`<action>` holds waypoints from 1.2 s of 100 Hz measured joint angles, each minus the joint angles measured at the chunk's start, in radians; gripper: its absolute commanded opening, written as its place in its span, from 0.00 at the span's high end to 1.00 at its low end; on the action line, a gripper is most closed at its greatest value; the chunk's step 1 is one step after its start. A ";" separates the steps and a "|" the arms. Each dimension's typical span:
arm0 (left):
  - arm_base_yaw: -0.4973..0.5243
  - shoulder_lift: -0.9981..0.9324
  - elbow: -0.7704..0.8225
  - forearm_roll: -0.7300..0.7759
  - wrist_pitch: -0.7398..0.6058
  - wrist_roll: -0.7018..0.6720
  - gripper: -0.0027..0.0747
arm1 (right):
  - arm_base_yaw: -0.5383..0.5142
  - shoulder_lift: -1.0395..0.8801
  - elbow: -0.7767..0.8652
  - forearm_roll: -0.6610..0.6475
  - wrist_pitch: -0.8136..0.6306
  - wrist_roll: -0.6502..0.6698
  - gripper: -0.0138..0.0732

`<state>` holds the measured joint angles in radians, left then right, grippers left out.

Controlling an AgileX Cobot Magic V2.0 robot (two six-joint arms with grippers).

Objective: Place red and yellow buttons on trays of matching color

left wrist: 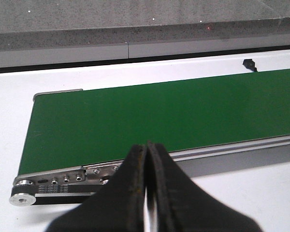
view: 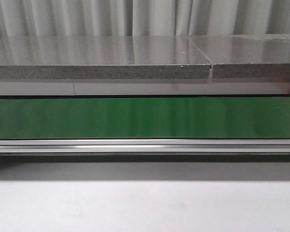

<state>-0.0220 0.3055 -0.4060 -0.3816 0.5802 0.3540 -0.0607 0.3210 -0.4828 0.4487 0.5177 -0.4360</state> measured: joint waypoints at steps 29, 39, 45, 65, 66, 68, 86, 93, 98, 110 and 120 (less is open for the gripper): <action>0.000 0.000 0.000 0.000 0.000 0.000 0.99 | 0.047 -0.140 0.180 -0.048 -0.183 0.034 0.92; 0.000 0.000 0.000 0.000 0.000 0.000 0.99 | 0.051 -0.213 0.238 -0.140 -0.217 0.122 0.92; 0.000 0.000 0.000 0.000 0.000 0.000 0.99 | 0.053 -0.246 0.272 -0.190 -0.232 0.185 0.92; 0.000 0.000 0.000 0.000 0.000 0.000 0.99 | 0.053 -0.330 0.394 -0.305 -0.326 0.319 0.92; 0.000 0.000 0.000 0.000 0.000 0.000 0.99 | 0.053 -0.330 0.394 -0.305 -0.326 0.322 0.92; 0.000 0.000 0.000 0.000 0.000 0.000 0.99 | 0.053 -0.330 0.409 -0.307 -0.340 0.325 0.92; 0.000 0.000 0.000 0.000 0.000 0.000 0.99 | 0.053 -0.332 0.496 -0.312 -0.419 0.347 0.92; 0.000 0.000 0.000 0.000 0.000 0.000 0.99 | 0.053 -0.332 0.507 -0.314 -0.431 0.352 0.92; 0.000 0.000 0.000 0.000 0.000 0.000 0.99 | 0.053 -0.332 0.509 -0.321 -0.436 0.354 0.92; 0.000 0.000 0.000 0.000 0.000 0.000 0.99 | 0.064 -0.332 0.509 -0.359 -0.446 0.359 0.92; 0.000 0.000 0.000 0.000 0.000 0.000 0.99 | 0.087 -0.332 0.509 -0.377 -0.448 0.362 0.92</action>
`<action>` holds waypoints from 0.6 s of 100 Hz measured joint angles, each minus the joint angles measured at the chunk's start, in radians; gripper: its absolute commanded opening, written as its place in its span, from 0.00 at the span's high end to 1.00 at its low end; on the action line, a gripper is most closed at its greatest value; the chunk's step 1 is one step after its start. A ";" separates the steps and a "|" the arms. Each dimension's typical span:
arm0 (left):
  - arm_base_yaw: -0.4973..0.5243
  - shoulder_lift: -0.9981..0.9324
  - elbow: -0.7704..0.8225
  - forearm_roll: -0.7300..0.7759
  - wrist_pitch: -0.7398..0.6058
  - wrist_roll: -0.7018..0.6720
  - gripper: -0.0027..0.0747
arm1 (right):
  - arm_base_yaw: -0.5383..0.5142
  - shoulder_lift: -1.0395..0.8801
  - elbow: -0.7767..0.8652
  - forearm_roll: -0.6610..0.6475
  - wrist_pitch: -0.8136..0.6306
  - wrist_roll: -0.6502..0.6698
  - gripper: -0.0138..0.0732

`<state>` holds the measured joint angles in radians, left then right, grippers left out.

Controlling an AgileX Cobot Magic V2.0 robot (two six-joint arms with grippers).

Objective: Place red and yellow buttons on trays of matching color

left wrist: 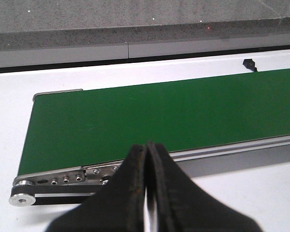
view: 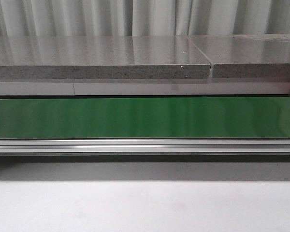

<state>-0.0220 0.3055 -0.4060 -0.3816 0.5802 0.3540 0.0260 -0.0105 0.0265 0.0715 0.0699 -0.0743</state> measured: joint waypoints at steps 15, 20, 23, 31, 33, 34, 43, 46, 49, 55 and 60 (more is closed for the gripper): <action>0.000 0.000 0.000 0.000 0.000 0.000 0.99 | 0.007 0.000 0.000 -0.007 -0.002 0.000 0.92; 0.000 0.000 0.000 0.000 0.000 0.000 0.99 | 0.007 0.000 0.000 -0.007 -0.002 0.000 0.92; 0.000 0.000 0.000 0.000 0.000 0.000 0.99 | 0.007 0.000 0.000 -0.007 -0.002 0.000 0.92; 0.000 0.000 0.000 0.000 0.000 0.000 0.99 | 0.007 0.000 0.000 -0.007 -0.002 0.000 0.92; 0.000 0.000 0.000 0.000 0.000 0.000 0.99 | 0.007 0.000 0.000 -0.007 -0.002 0.000 0.92; 0.000 0.000 0.000 0.000 0.000 0.000 0.99 | 0.007 0.000 0.000 -0.007 -0.002 0.000 0.92; 0.000 0.000 0.000 0.000 0.000 0.000 0.99 | 0.007 0.000 0.000 -0.009 -0.002 0.000 0.92; 0.000 0.000 0.000 0.000 0.000 0.000 0.99 | 0.007 0.000 0.000 -0.009 -0.002 0.000 0.92; 0.000 0.000 0.000 0.000 0.000 0.000 0.99 | 0.007 0.000 0.000 -0.009 -0.002 0.000 0.92; 0.000 0.000 0.000 0.000 0.000 0.000 0.99 | 0.007 0.000 0.000 -0.009 -0.002 0.000 0.92; 0.000 0.000 0.000 0.000 0.000 0.000 0.99 | 0.007 0.000 0.000 -0.009 -0.002 0.000 0.92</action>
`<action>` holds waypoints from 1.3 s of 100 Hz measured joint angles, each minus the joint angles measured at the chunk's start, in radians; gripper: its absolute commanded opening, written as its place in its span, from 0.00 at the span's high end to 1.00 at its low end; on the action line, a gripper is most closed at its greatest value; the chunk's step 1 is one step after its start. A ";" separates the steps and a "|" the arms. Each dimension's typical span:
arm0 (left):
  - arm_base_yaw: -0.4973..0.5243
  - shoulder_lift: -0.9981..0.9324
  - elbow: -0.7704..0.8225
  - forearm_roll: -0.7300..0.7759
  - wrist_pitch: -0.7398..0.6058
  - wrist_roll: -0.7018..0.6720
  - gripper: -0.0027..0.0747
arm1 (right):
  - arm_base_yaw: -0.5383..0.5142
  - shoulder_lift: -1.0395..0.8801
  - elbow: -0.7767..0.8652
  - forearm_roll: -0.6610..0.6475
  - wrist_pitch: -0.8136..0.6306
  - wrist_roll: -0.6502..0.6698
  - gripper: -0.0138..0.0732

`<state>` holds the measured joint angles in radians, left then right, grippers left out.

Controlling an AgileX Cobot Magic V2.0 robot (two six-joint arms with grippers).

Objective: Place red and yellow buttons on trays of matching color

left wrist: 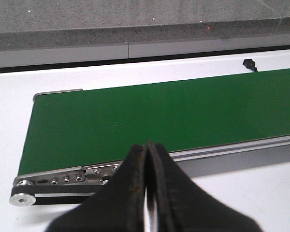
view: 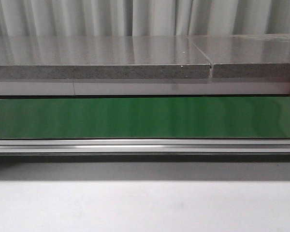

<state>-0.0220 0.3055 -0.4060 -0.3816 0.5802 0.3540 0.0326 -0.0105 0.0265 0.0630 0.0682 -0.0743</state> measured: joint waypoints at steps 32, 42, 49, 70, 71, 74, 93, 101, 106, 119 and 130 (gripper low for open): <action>0.000 0.000 0.000 0.000 0.000 0.000 0.99 | 0.000 0.000 0.000 0.000 0.000 0.002 0.92; 0.000 0.000 0.000 0.000 0.000 0.000 0.99 | 0.000 0.000 0.000 0.000 0.000 0.002 0.92; 0.000 0.000 0.000 0.000 0.000 0.000 0.99 | 0.000 0.000 0.000 0.000 0.000 0.002 0.92; 0.000 0.000 0.000 0.000 0.000 0.000 0.99 | 0.000 0.000 0.000 0.000 -0.002 0.002 0.92; 0.000 0.000 0.000 0.000 0.000 0.000 0.99 | 0.000 0.000 0.000 0.000 -0.002 0.002 0.92; 0.000 0.000 0.000 0.000 0.000 0.000 0.99 | 0.000 0.000 0.000 0.000 -0.002 0.002 0.92; 0.000 0.000 0.021 0.000 -0.073 0.000 0.99 | 0.000 0.000 0.000 -0.001 -0.002 0.002 0.92; 0.000 0.000 0.048 0.002 -0.154 0.000 0.99 | 0.000 0.000 0.000 -0.002 -0.002 0.002 0.92; 0.000 0.000 0.069 0.014 -0.206 0.000 0.99 | 0.000 0.000 0.000 -0.002 -0.002 0.002 0.92; -0.002 -0.016 0.139 0.140 -0.330 -0.085 0.99 | 0.000 0.000 0.000 -0.002 -0.002 0.002 0.92; -0.014 -0.050 0.211 0.284 -0.426 -0.243 0.99 | 0.000 0.000 0.000 -0.002 -0.002 0.002 0.92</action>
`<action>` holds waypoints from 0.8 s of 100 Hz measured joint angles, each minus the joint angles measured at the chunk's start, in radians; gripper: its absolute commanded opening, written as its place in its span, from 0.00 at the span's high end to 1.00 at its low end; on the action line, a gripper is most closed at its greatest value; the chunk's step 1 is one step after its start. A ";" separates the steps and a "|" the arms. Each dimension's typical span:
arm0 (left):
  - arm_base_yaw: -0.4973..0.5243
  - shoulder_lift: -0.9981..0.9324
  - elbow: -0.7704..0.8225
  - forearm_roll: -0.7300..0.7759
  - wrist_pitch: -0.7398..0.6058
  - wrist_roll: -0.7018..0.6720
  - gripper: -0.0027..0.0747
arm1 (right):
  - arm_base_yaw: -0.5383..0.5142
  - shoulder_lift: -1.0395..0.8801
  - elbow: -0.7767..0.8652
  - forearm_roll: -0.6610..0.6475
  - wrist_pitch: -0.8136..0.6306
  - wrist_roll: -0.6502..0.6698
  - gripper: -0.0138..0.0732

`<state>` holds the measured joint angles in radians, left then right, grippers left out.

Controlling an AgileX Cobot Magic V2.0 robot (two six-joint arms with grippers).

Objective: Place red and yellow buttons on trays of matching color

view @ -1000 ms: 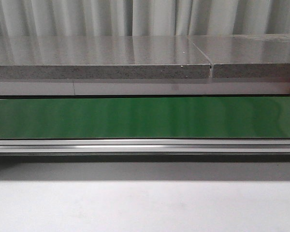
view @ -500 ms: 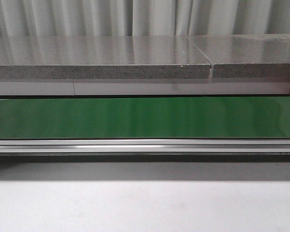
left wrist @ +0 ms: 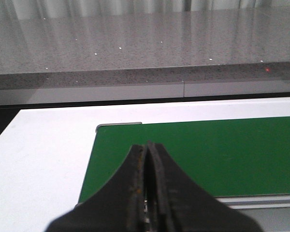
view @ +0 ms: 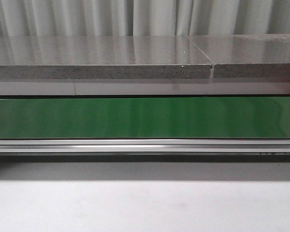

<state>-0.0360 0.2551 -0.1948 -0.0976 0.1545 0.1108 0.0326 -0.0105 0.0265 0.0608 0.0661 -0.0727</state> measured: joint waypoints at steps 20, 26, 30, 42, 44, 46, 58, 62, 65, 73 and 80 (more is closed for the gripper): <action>-0.015 -0.100 0.156 0.170 -0.124 -0.186 0.99 | 0.000 0.000 0.000 0.000 0.000 0.000 0.92; -0.015 -0.130 0.194 0.184 -0.143 -0.200 0.99 | 0.000 0.000 0.000 0.000 0.000 0.000 0.92; -0.015 -0.151 0.194 0.187 -0.135 -0.207 0.99 | 0.000 0.000 0.000 0.000 0.000 0.000 0.92; -0.015 -0.211 0.194 0.193 -0.154 -0.213 0.99 | 0.000 0.000 0.000 0.000 0.000 0.000 0.92; -0.015 -0.220 0.194 0.193 -0.154 -0.213 0.99 | 0.000 0.000 0.000 0.000 0.000 0.000 0.92; -0.015 -0.228 0.194 0.193 -0.146 -0.213 0.99 | 0.000 0.000 0.000 0.000 0.000 0.000 0.92; -0.015 -0.260 0.194 0.193 -0.139 -0.216 0.99 | 0.000 0.000 0.000 0.000 0.000 0.000 0.92; -0.015 -0.260 0.194 0.195 -0.139 -0.216 0.99 | 0.000 0.000 0.000 0.000 0.000 0.000 0.92; -0.015 -0.260 0.194 0.195 -0.138 -0.216 0.99 | 0.000 0.000 0.000 0.000 0.000 0.000 0.92; -0.015 -0.260 0.194 0.195 -0.134 -0.216 0.99 | 0.000 0.000 0.000 0.000 0.000 0.000 0.92; -0.015 -0.260 0.194 0.195 -0.130 -0.216 0.99 | 0.000 0.000 0.000 0.000 0.000 0.000 0.92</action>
<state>-0.0506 -0.0047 -0.0011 0.0975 0.0241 -0.1048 0.0326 -0.0105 0.0265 0.0608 0.0661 -0.0727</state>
